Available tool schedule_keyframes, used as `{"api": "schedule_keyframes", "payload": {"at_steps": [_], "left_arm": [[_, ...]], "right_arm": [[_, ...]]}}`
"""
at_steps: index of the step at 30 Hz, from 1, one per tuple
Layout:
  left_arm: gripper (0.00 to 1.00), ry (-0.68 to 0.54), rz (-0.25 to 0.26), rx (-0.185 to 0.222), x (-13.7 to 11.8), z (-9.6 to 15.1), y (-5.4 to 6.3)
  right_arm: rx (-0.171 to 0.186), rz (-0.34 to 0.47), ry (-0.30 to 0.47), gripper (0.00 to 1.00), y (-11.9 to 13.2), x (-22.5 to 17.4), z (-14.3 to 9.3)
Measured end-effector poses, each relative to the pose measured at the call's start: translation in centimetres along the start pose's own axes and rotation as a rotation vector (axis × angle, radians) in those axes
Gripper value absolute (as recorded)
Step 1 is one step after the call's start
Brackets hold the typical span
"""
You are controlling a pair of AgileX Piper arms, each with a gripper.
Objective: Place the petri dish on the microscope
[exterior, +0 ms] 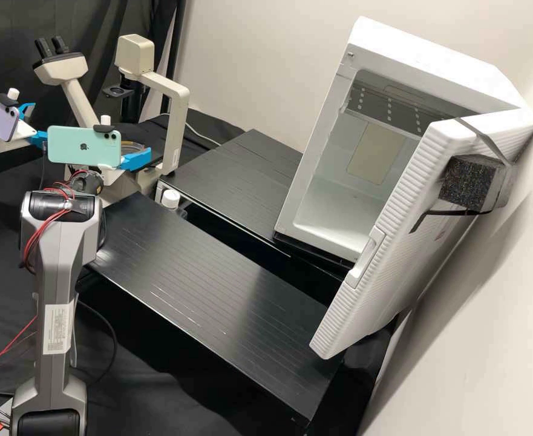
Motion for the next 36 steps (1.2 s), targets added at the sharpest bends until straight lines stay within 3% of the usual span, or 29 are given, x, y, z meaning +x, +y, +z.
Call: {"api": "schedule_keyframes", "payload": {"at_steps": [4,14,27,36], "left_arm": [[1.00,0.000,0.000,0.000,0.0,0.0,0.0],[1.00,0.000,0.000,0.000,0.0,0.0,0.0],[1.00,0.000,0.000,0.000,0.0,0.0,0.0],[1.00,0.000,0.000,0.000,0.0,0.0,0.0]], "right_arm": [[0.017,0.004,0.002,0.00,-0.2,0.4,-0.1],[0.105,0.025,-0.037,0.00,-0.9,2.2,0.0],[0.091,0.027,-0.031,0.00,-0.9,3.8,-0.7],[0.080,0.014,-0.085,0.00,-1.3,4.8,-0.5]]}}
